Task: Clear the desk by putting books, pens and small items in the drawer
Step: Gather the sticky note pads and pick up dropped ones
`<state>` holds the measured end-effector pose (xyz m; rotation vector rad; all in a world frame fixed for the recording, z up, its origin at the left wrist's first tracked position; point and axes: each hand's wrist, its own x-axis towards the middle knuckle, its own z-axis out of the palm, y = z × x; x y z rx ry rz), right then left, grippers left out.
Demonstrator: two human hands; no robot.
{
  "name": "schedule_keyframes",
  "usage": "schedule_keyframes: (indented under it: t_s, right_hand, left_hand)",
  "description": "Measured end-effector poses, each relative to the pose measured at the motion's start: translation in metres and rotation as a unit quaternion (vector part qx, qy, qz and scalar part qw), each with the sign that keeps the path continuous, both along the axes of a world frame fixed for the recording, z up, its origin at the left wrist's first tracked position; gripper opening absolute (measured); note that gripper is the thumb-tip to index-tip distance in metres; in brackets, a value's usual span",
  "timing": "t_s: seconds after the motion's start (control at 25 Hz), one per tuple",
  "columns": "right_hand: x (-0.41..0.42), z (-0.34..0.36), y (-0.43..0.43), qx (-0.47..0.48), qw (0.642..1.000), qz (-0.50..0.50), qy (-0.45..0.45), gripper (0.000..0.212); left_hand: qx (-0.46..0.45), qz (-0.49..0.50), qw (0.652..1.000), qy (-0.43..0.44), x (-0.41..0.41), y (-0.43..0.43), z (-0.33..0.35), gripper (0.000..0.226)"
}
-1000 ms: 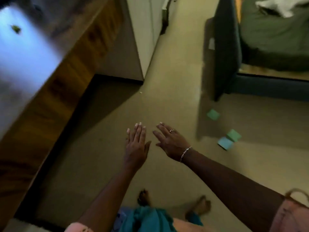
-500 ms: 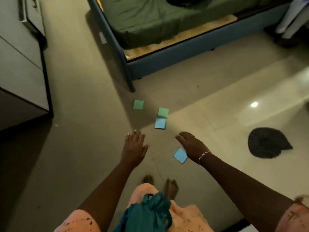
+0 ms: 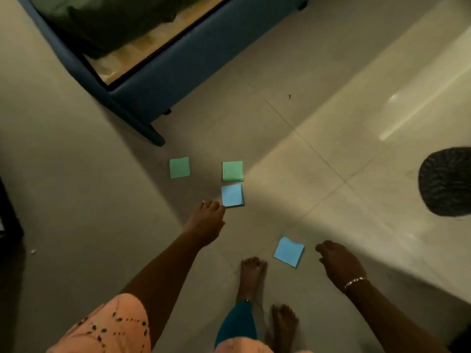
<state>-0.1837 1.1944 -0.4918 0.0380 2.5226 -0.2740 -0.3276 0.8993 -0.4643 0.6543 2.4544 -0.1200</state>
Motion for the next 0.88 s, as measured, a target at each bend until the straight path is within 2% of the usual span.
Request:
schedule_keyframes:
  t_s: [0.12,0.24,0.32,0.4,0.56,0.64,0.76,0.88]
  right_hand:
    - [-0.006,-0.106,-0.002,-0.011,1.000,0.015,-0.017,0.052]
    - [-0.004,-0.193,0.001,0.003,0.999,0.039,-0.029,0.047]
    - [-0.003,-0.240,0.004,0.006,0.999,0.044,-0.026,0.047]
    - [-0.004,-0.279,0.007,-0.002,0.999,0.037,-0.033,0.056]
    - [-0.001,-0.331,0.001,0.009,0.995,-0.010,-0.096,0.083]
    - [-0.001,-0.347,-0.004,0.016,0.992,-0.033,-0.119,0.090]
    - [-0.001,-0.358,-0.011,0.007,0.991,-0.071,-0.111,0.092]
    - [0.001,-0.364,-0.012,0.009,0.993,-0.078,-0.089,0.084]
  left_hand:
    - [-0.011,0.044,0.999,-0.020,-0.037,0.004,-0.108,0.043]
    - [-0.009,0.087,0.995,-0.039,-0.060,0.005,-0.194,0.045]
    - [-0.011,0.111,0.993,-0.044,-0.072,0.003,-0.245,0.047]
    - [-0.012,0.125,0.991,-0.041,-0.083,0.001,-0.287,0.047]
    - [-0.011,0.132,0.991,-0.019,-0.102,0.000,-0.335,0.049]
    - [-0.027,0.125,0.992,-0.014,-0.112,0.001,-0.353,0.056]
    - [-0.041,0.103,0.994,0.000,-0.121,0.008,-0.368,0.072]
    - [-0.064,0.120,0.991,0.015,-0.119,0.011,-0.372,0.077]
